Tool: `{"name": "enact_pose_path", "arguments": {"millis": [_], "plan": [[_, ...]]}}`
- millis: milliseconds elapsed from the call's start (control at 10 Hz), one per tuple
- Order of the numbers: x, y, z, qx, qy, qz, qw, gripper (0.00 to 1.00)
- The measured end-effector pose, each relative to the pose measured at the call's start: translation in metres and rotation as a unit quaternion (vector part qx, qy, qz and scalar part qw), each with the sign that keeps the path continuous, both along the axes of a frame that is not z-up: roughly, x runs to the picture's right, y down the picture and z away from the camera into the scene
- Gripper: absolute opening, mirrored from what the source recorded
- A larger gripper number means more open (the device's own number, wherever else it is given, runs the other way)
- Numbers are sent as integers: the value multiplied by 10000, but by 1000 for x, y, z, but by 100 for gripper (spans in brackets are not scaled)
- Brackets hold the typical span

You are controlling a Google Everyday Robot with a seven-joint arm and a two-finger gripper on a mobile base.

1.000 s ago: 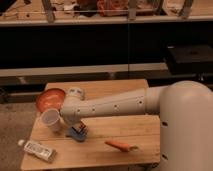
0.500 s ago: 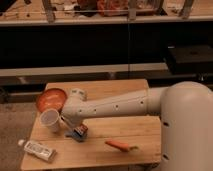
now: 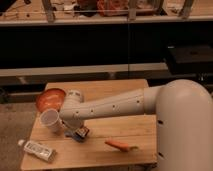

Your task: Place the eraser on the white sponge

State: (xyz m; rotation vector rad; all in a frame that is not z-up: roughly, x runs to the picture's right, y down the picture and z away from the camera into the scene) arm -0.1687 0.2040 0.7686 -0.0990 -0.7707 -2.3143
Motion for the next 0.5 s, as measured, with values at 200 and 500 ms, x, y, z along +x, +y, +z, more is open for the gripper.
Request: {"name": "enact_pose_path", "arguments": {"millis": [200, 500], "plan": [[2, 4, 2, -78, 0, -149, 9999, 29], [-4, 8, 4, -255, -146, -321, 9991, 59]]}}
